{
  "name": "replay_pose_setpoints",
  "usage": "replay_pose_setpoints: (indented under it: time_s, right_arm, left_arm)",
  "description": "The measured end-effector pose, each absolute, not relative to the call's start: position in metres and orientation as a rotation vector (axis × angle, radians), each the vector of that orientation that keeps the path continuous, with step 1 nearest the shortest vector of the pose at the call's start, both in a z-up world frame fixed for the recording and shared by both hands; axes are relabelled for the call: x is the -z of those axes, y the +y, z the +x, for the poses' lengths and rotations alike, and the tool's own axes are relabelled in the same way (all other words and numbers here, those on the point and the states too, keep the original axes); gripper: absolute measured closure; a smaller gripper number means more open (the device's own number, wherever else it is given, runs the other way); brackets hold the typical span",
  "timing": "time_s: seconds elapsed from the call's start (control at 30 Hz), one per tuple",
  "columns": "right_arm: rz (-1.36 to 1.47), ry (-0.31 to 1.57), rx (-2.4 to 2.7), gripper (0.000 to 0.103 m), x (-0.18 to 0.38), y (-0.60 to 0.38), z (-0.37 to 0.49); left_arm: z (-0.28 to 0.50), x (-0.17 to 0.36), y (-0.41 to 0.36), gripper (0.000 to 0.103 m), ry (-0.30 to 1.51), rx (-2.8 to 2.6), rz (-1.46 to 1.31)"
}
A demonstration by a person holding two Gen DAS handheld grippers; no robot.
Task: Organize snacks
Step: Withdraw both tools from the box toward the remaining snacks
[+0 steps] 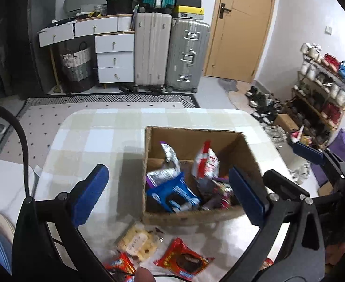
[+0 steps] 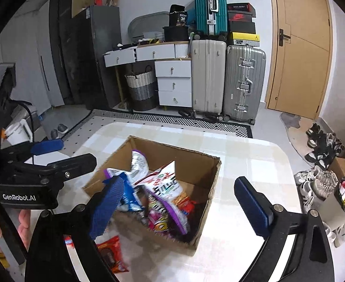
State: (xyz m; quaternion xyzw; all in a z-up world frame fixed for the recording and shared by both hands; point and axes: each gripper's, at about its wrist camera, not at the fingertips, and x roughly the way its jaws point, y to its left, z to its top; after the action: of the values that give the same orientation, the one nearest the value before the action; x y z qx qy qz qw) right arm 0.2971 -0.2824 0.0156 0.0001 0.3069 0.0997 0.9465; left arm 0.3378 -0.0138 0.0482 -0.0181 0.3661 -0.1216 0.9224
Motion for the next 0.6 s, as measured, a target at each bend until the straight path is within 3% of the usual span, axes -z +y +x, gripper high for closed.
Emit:
replay_pose_setpoints:
  time_s: [0.6]
  right_arm:
    - [0.081,0.542,-0.183,0.007,-0.056,-0.282,0.149]
  left_arm:
    - [0.148,-0.120,0.015,0.001,0.574,0.207,-0.008]
